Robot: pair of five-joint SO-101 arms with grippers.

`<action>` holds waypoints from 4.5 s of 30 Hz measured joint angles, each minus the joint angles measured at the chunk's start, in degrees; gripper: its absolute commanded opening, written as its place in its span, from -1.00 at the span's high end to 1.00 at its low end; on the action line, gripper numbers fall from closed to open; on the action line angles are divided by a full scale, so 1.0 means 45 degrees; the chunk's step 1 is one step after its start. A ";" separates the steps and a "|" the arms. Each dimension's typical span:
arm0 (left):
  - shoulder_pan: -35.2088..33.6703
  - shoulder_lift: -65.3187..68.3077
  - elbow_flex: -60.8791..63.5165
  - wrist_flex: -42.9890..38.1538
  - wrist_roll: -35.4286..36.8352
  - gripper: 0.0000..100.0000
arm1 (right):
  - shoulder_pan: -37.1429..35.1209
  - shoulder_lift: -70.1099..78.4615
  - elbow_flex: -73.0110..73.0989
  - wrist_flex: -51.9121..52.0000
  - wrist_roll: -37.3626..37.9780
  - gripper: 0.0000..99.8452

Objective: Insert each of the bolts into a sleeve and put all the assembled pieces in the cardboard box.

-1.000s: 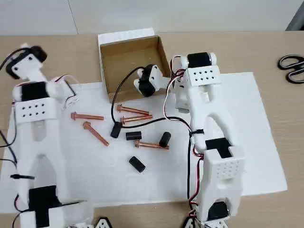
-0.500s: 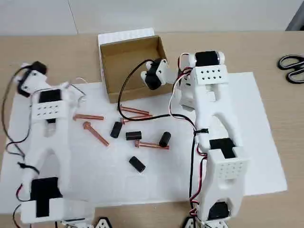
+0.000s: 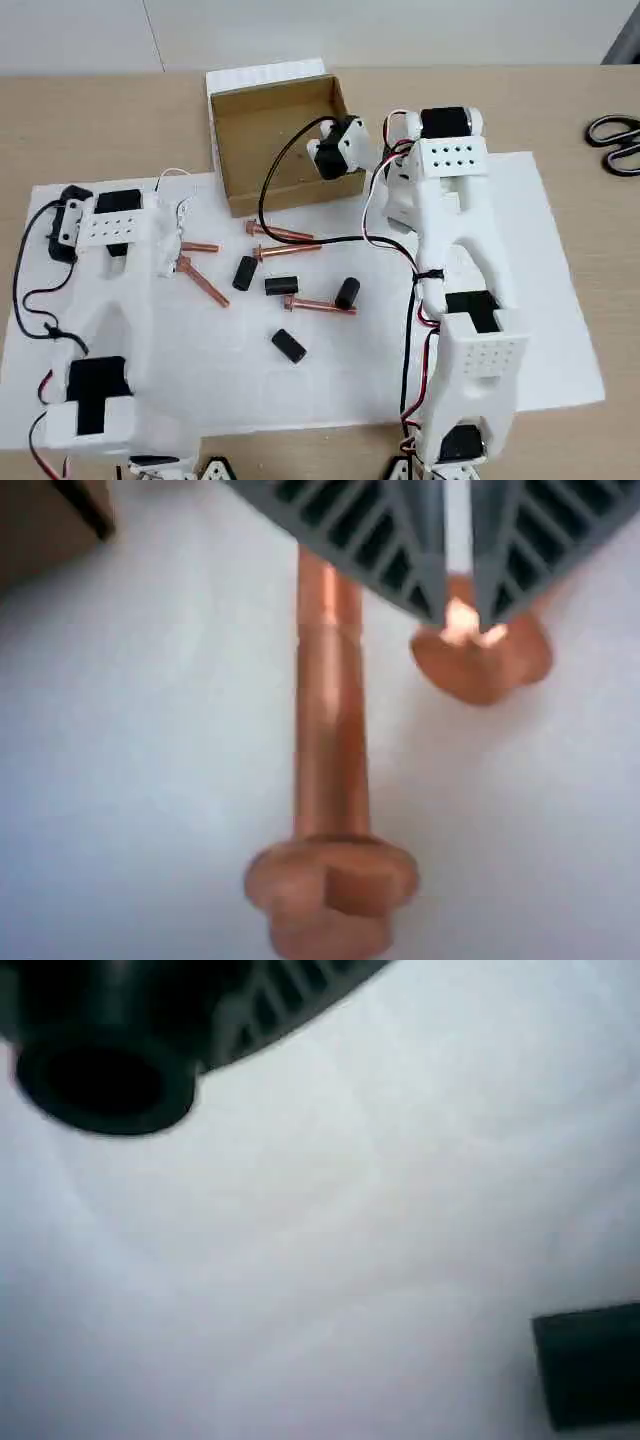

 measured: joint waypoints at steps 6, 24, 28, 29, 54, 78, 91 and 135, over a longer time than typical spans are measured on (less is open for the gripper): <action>-0.0078 0.0215 -0.0078 -0.0371 -0.0488 0.98 | 0.0020 0.0000 0.0000 0.0195 -0.0332 0.99; -0.0078 0.0293 -0.0703 -0.0586 0.0625 0.62 | -0.0020 -0.0020 0.0000 0.0215 -0.0371 0.99; -0.0078 0.0293 -0.0430 -0.1309 0.1231 0.62 | -0.0020 -0.0020 0.0000 0.0215 -0.0371 0.99; -0.0078 0.0293 -0.0215 -0.1524 0.1270 0.62 | -0.0020 -0.0020 0.0000 0.0215 -0.0371 0.99; -0.0332 0.2637 0.0215 -0.3419 0.1016 0.70 | -0.0020 -0.0020 0.0000 0.0137 -0.0371 0.99; 0.0274 0.1563 -0.2383 -0.0977 -0.1211 0.99 | -0.0020 -0.0020 -0.0020 -0.0059 -0.0625 0.99; 0.3399 -0.1446 -0.5001 -0.0742 -0.9592 0.99 | 0.0567 -0.2129 -0.2481 -0.0332 -0.9201 0.99; 0.8537 -0.3907 -1.0295 -0.2208 -1.3304 0.99 | -0.3575 -1.9282 1.8364 -1.7524 -1.3206 0.99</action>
